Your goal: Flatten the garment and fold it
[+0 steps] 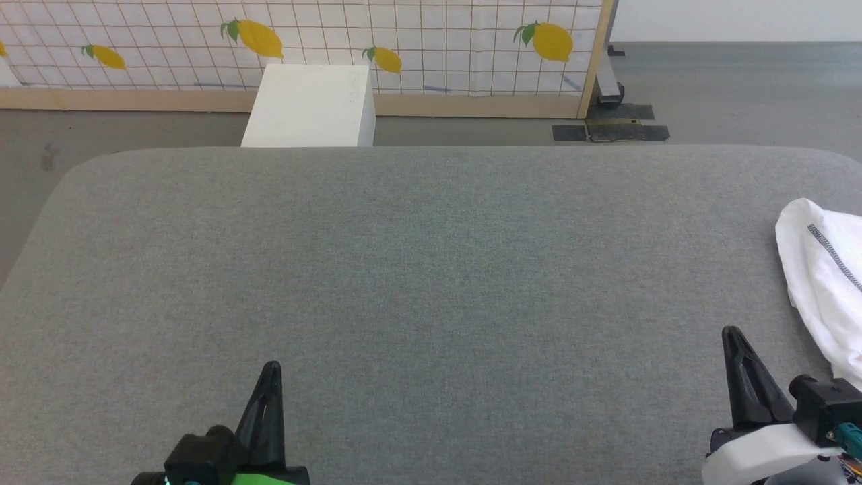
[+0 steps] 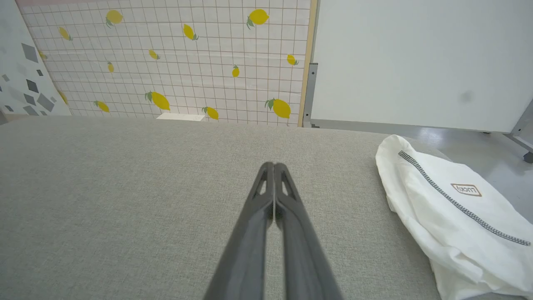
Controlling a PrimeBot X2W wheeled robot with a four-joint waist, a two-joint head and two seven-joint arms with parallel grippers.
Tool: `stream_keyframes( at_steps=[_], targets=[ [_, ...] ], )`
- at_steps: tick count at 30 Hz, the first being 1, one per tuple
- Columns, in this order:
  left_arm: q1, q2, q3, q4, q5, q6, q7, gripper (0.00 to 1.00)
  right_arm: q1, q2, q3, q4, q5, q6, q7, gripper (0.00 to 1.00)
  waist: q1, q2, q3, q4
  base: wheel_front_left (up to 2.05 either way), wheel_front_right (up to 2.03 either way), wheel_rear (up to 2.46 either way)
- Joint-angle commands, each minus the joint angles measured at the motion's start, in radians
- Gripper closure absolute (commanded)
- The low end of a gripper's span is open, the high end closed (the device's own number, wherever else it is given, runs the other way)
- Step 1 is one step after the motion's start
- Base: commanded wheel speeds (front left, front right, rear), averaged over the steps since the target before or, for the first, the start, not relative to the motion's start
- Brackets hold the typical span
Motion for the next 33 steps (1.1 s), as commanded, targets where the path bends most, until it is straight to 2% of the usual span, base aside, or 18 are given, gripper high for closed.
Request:
stream_keyframes(
  at_steps=[1, 33],
  targets=[
    [-0.013, -0.006, 0.009, 0.005, 0.01, -0.007, 0.006, 1.0, -0.009, 0.0, 0.006, 0.003, -0.002, 0.0, 0.004, 1.0, 0.0001, 0.0, 0.0, 0.0, 0.0, 0.0, 0.0],
    [-0.06, -0.043, 0.069, 0.03, 0.085, -0.042, 0.068, 1.0, -0.042, 0.001, 0.038, 0.018, -0.011, -0.001, 0.022, 1.0, 0.0001, 0.0, -0.008, -0.008, 0.0, 0.0, 0.0]
  ],
)
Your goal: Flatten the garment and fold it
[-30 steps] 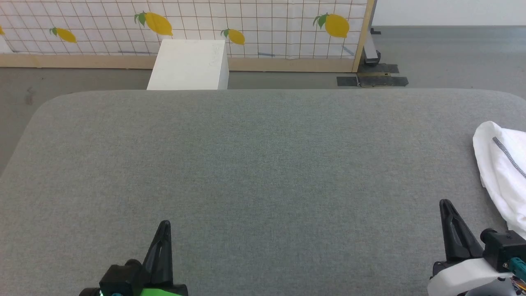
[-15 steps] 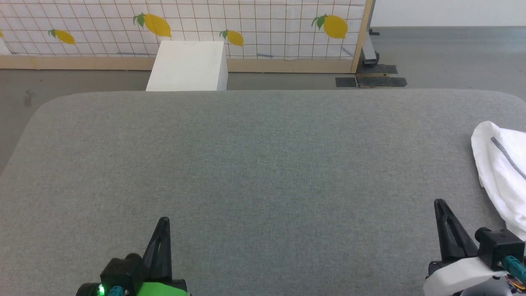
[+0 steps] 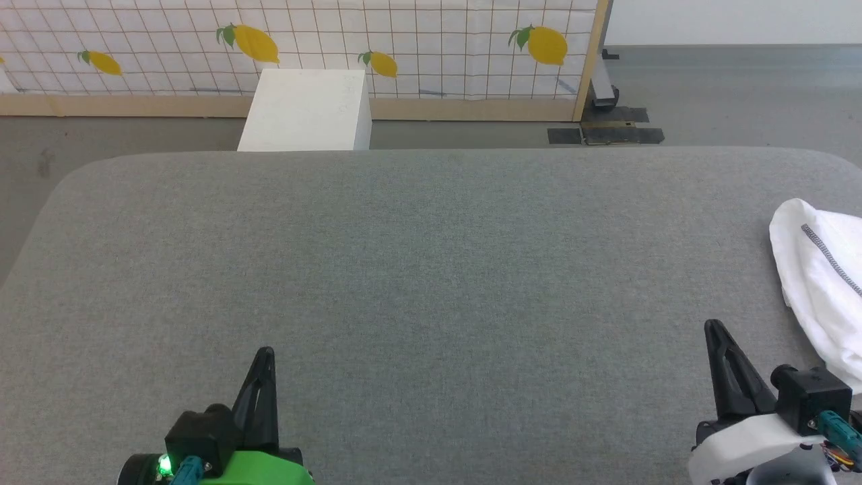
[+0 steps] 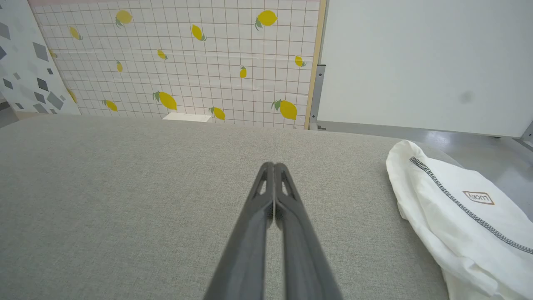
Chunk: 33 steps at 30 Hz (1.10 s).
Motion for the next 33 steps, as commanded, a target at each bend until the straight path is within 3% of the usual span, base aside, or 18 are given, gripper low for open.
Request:
stream_keyframes(
  at_steps=[1, 33],
  targets=[
    [-0.021, -0.008, 0.01, 0.007, 0.014, -0.011, 0.005, 1.0, -0.016, 0.001, 0.006, 0.004, -0.007, -0.001, 0.005, 1.0, 0.0, 0.0, 0.0, 0.0, 0.0, 0.0, 0.0],
    [-0.067, -0.045, 0.07, 0.031, 0.089, -0.047, 0.067, 1.0, -0.049, 0.001, 0.038, 0.019, -0.016, -0.001, 0.022, 1.0, 0.0, 0.0, -0.008, -0.008, 0.0, 0.0, 0.0]
  ],
)
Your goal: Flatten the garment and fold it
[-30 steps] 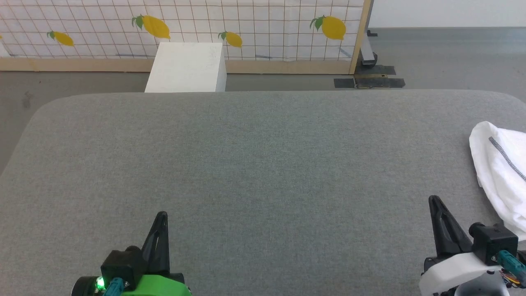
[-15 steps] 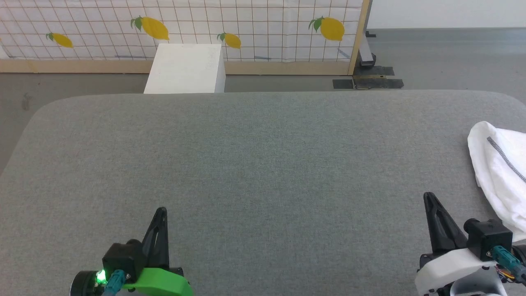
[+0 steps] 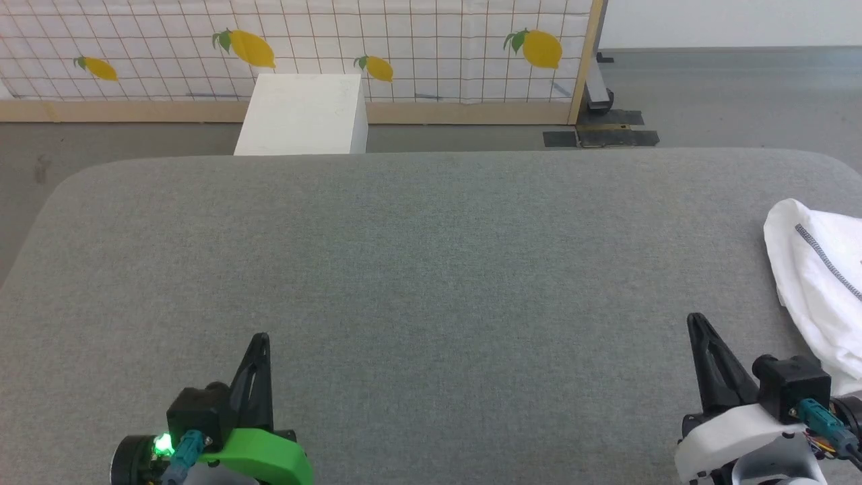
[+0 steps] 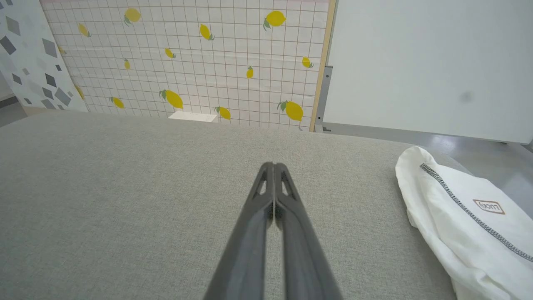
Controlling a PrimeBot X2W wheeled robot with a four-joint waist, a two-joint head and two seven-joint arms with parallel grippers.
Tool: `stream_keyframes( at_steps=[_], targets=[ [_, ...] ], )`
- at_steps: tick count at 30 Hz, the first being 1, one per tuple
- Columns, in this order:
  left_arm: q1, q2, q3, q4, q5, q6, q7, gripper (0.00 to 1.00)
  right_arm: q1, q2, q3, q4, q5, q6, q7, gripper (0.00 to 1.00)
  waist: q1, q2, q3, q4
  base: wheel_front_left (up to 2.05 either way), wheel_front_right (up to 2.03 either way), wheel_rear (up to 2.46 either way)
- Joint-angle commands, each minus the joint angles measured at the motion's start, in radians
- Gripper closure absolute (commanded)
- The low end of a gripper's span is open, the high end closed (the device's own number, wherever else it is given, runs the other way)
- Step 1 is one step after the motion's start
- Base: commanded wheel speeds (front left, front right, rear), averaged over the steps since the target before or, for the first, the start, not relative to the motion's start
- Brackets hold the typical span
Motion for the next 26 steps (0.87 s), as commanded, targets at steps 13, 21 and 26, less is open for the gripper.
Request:
stream_keyframes(
  at_steps=[13, 21, 26],
  targets=[
    [-0.039, -0.024, 0.032, 0.014, 0.047, -0.019, 0.031, 1.0, -0.035, 0.001, 0.018, 0.009, -0.007, -0.001, 0.012, 1.0, 0.0, 0.0, -0.003, -0.003, 0.0, 0.0, 0.0],
    [-0.051, -0.033, 0.047, 0.019, 0.065, -0.028, 0.046, 1.0, -0.043, 0.002, 0.026, 0.013, -0.009, -0.001, 0.016, 1.0, 0.0, 0.0, -0.005, -0.005, 0.0, 0.0, 0.0],
    [-0.058, -0.04, 0.056, 0.024, 0.077, -0.034, 0.057, 1.0, -0.049, 0.002, 0.031, 0.015, -0.011, -0.001, 0.019, 1.0, 0.0, 0.0, -0.006, -0.007, 0.0, 0.0, 0.0]
  ],
)
